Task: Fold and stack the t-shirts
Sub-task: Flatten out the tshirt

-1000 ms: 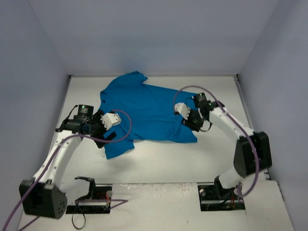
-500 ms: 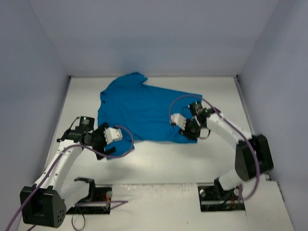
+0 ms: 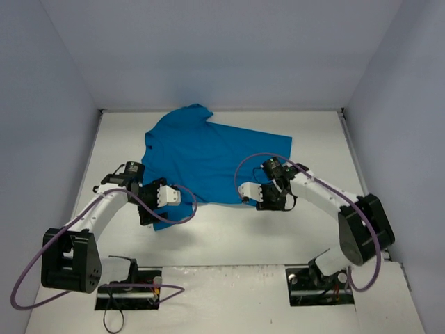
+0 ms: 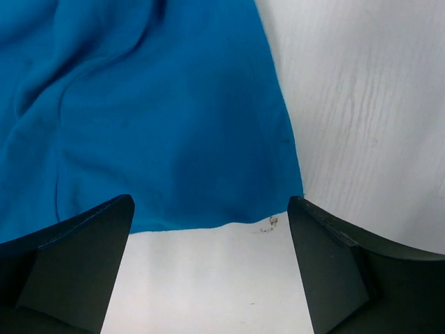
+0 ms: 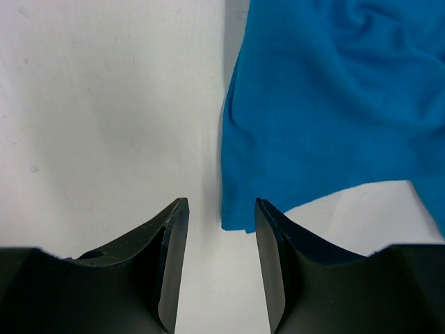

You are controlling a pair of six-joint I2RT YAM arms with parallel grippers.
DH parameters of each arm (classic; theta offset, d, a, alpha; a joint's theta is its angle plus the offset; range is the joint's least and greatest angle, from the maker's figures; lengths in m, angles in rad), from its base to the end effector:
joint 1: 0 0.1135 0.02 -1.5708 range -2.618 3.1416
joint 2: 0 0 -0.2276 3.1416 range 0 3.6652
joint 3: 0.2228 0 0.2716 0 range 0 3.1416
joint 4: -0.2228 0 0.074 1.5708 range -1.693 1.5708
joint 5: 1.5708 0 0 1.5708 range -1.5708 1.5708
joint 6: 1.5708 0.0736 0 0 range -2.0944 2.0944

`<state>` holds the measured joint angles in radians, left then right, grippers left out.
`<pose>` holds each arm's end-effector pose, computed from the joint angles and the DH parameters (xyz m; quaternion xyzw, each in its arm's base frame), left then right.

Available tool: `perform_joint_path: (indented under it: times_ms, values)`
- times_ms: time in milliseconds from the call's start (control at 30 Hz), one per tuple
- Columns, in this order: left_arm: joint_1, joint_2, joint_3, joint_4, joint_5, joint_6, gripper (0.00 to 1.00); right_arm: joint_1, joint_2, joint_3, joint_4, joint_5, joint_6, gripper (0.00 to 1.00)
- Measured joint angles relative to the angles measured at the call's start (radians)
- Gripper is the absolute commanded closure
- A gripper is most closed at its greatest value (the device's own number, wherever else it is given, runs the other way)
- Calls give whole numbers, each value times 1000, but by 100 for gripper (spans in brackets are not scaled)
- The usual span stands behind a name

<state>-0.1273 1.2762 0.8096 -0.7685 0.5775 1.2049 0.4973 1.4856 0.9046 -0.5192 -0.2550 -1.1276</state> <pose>0.2550 -0.0731 0.1376 0.6214 0.7137 -0.1588 0.2815 0.2731 0.1694 0.1156 -0.7206 0.6418 0.0459 0.2582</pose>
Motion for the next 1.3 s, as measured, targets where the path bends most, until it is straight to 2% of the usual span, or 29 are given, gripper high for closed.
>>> perform_joint_path:
  times_ms: [167, 400, 467, 633, 800, 900, 1000, 1100, 1200, 1300]
  values:
    - [-17, -53, -100, 7, 9, 225, 11, -1, 99, 19, 11, 4, 19, 58]
    - [-18, -144, -248, -2, 46, 539, 14, -8, 149, 70, 27, 3, 52, 55]
    - [-18, -124, -248, -12, 55, 599, 19, -9, 153, 71, 28, 4, 57, 55]
    - [-17, -35, -200, -24, 56, 679, 43, -21, 211, 77, 28, 5, 65, 57]
    - [-15, 49, -144, -24, 36, 696, 57, -31, 236, 102, 27, 8, 75, 57]
    - [-9, 58, -136, -21, 13, 717, 67, -34, 241, 108, 24, 9, 76, 62]
    - [-1, 54, -138, -19, -17, 739, 79, -36, 244, 111, 21, 12, 77, 79]
    - [-1, 32, -150, -20, -47, 752, 95, -39, 247, 115, 21, 17, 83, 89]
    - [0, -37, -167, -46, -57, 758, 100, -39, 246, 114, 22, 20, 90, 98]
    - [0, -177, -165, -109, -37, 759, 100, -34, 196, 81, 15, 19, 94, 100]
